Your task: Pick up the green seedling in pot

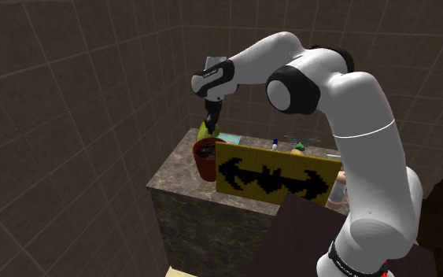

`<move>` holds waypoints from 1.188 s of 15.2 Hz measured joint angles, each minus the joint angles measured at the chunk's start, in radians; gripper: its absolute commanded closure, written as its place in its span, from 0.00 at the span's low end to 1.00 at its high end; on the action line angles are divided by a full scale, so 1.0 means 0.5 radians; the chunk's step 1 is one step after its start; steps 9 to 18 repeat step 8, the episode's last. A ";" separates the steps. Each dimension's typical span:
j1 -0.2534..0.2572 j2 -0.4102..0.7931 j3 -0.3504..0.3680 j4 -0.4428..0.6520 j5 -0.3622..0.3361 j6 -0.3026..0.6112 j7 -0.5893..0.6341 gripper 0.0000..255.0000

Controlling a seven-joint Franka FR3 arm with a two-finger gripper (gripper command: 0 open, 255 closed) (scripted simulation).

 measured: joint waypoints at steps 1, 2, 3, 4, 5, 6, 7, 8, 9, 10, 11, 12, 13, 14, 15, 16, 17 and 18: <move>0.001 -0.006 -0.002 0.015 -0.004 -0.021 0.006 1.00; 0.002 -0.019 -0.005 0.030 -0.011 -0.048 0.012 1.00; 0.006 -0.034 -0.008 0.029 -0.015 -0.060 0.017 1.00; 0.007 -0.039 -0.010 0.052 -0.021 -0.090 0.024 1.00; 0.005 -0.050 -0.013 0.068 -0.026 -0.116 0.027 1.00; 0.003 -0.057 -0.015 0.077 -0.029 -0.130 0.027 1.00; 0.006 -0.073 -0.018 0.077 -0.034 -0.145 0.031 1.00; 0.007 -0.079 -0.020 0.083 -0.037 -0.158 0.034 1.00; 0.007 -0.079 -0.020 0.083 -0.037 -0.158 0.034 1.00; 0.007 -0.079 -0.020 0.083 -0.037 -0.158 0.034 1.00; 0.007 -0.079 -0.020 0.083 -0.037 -0.158 0.034 1.00; 0.007 -0.079 -0.020 0.083 -0.037 -0.158 0.034 1.00; 0.007 -0.079 -0.020 0.083 -0.037 -0.158 0.034 1.00; 0.007 -0.079 -0.020 0.083 -0.037 -0.158 0.034 1.00; 0.007 -0.079 -0.020 0.083 -0.037 -0.158 0.034 1.00; 0.007 -0.079 -0.020 0.083 -0.037 -0.158 0.034 1.00; 0.007 -0.079 -0.020 0.083 -0.037 -0.158 0.034 1.00; 0.007 -0.079 -0.020 0.083 -0.037 -0.158 0.034 1.00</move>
